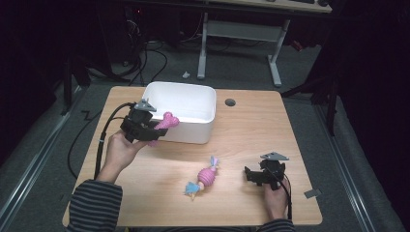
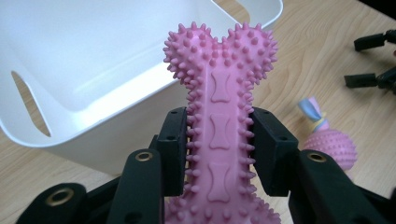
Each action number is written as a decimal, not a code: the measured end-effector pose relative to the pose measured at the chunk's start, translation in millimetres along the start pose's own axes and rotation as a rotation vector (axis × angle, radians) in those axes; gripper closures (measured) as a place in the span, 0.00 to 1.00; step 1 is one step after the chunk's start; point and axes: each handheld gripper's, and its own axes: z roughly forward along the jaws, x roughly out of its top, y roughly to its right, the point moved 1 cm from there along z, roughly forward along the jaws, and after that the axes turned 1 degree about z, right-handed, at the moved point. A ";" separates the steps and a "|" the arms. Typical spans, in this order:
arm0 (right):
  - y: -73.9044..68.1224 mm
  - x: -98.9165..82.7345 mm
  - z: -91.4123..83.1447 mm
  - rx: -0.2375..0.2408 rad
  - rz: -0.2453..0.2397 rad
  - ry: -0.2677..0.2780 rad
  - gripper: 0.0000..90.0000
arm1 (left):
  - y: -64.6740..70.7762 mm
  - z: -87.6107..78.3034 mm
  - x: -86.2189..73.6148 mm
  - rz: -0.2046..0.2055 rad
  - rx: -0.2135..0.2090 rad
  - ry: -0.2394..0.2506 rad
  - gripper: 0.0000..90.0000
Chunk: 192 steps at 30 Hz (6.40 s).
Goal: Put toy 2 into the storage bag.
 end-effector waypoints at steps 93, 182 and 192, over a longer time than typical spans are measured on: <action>-2.6 -0.1 0.0 0.020 -0.019 0.001 0.03 | -47.9 104.9 54.9 -0.047 0.158 -0.135 0.57; -3.0 -1.4 -1.2 0.017 -0.017 0.000 0.02 | -34.5 1.8 -163.2 -0.242 0.181 0.164 0.34; -3.2 -1.5 -1.3 0.017 -0.016 0.000 0.02 | -36.8 28.4 -180.4 -0.261 0.197 0.072 0.36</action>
